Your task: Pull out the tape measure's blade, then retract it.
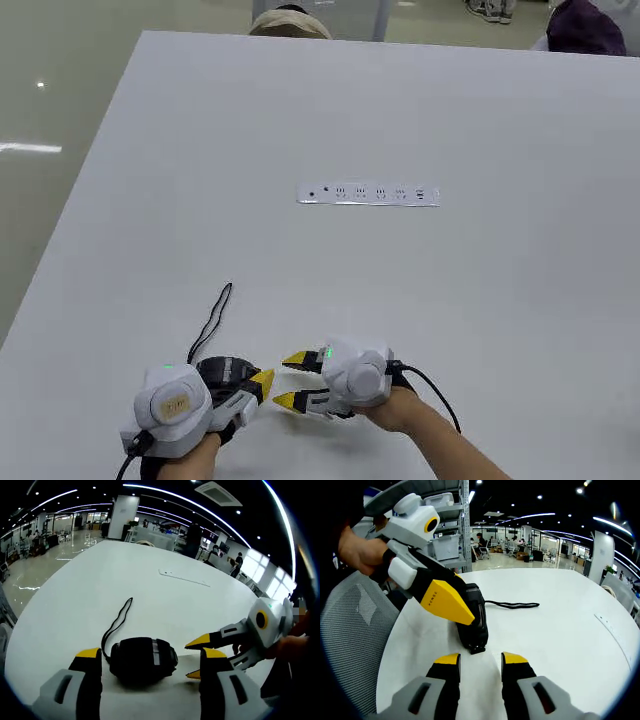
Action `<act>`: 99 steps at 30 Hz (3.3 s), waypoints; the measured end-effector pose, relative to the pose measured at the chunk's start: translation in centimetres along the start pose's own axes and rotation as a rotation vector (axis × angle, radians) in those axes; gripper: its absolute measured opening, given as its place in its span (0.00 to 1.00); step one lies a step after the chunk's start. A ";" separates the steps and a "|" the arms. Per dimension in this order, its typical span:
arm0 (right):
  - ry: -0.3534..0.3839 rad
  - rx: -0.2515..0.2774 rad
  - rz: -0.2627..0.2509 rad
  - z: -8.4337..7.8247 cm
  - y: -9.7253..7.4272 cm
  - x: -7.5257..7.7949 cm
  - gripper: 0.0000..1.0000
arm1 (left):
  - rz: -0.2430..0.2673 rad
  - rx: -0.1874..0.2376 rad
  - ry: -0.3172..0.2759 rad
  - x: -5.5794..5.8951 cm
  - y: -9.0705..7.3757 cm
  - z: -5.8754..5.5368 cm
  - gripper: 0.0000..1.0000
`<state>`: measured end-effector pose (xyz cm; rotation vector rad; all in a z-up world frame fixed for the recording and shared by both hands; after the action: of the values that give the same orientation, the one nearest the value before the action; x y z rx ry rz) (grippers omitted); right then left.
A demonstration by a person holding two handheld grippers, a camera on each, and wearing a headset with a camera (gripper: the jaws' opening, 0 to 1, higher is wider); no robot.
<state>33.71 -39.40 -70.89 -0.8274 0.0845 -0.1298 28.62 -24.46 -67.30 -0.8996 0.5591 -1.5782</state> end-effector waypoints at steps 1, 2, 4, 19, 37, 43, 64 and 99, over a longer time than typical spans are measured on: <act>0.004 0.002 -0.002 -0.1 -0.3 -0.1 0.31 | -0.014 0.005 0.016 0.1 -0.1 0.0 0.80; 0.015 0.000 -0.004 -0.1 -0.4 -0.1 0.33 | -0.017 -0.001 0.027 0.1 -0.2 -0.1 0.80; 0.040 0.001 -0.015 -0.3 -0.7 0.0 0.36 | -0.030 0.003 0.058 0.2 -0.4 -0.1 0.80; 0.139 0.020 -0.090 -0.8 -3.8 -1.2 0.49 | -0.103 -0.005 0.306 0.0 -1.6 -0.5 0.85; 0.235 0.054 -0.194 -1.6 -6.9 -2.6 0.72 | -0.174 -0.007 0.446 -1.4 -3.2 -0.8 0.94; 0.253 0.044 -0.232 -2.1 -7.9 -3.0 0.82 | -0.165 0.019 0.458 -1.9 -4.0 -0.5 0.95; 0.339 0.067 -0.304 -4.0 -11.6 -4.0 0.97 | -0.191 0.032 0.494 -2.9 -6.1 -0.9 0.99; 0.351 0.083 -0.295 -7.2 -16.0 -5.4 1.00 | -0.227 0.035 0.582 -4.9 -8.6 -1.8 0.99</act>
<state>26.19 -54.54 -63.75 -0.7234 0.2851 -0.5530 22.17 -18.15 -62.92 -0.4767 0.8527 -2.0648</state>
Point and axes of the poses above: the centre of the closed fingertips' face, and the gripper's own axes: y roughly forward along the fingers, x roughly to its right, z roughly out of its top, the point moved 8 cm from there along -y, roughly backward along the fingers, and after that the axes turned 13 degrees about -x, right-handed, at the moved point
